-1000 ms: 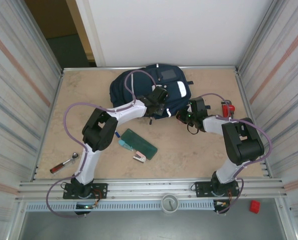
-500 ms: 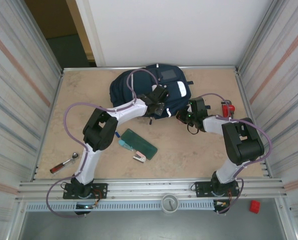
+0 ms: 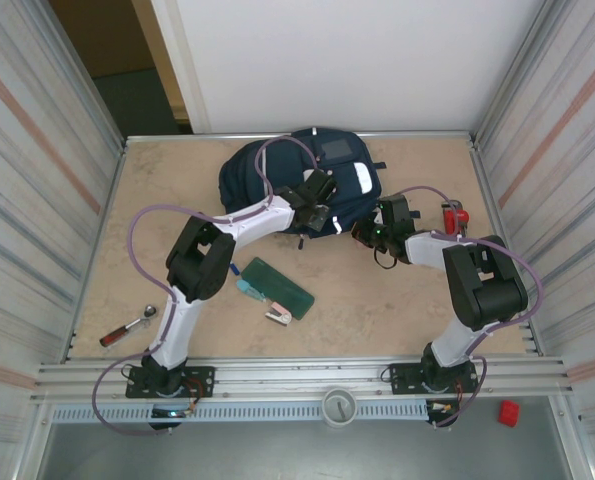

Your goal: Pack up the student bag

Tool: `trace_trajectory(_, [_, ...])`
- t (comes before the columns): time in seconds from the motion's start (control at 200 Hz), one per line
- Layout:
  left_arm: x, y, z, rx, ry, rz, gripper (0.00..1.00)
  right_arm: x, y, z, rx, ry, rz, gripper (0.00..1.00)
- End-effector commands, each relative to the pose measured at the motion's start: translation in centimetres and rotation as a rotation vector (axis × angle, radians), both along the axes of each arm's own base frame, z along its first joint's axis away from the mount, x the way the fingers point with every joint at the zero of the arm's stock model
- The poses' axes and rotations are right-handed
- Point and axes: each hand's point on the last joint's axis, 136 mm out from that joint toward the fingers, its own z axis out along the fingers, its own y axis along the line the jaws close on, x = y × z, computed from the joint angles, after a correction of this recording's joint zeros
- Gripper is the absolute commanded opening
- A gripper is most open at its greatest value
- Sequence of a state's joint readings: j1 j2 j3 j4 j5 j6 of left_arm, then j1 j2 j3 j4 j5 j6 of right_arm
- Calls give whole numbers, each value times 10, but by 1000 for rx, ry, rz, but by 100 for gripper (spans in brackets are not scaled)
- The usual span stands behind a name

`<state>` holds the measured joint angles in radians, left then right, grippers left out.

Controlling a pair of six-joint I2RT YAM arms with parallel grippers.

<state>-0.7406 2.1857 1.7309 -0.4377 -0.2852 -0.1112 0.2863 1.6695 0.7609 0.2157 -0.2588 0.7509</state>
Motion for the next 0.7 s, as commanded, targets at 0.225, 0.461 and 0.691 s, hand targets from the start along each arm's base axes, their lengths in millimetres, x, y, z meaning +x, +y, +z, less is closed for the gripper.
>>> trace_trajectory(0.225, [3,9,55,-71,-130,-10,0,-16,-8,-14,-30,63,3,0])
trace_trajectory(0.461, [2,16,45,-95,-99,-16,0,-16,-10,-12,-32,61,0,0])
trace_trajectory(0.691, [1,19,50,-171,-100,-19,0,-15,-11,-11,-33,61,-8,0])
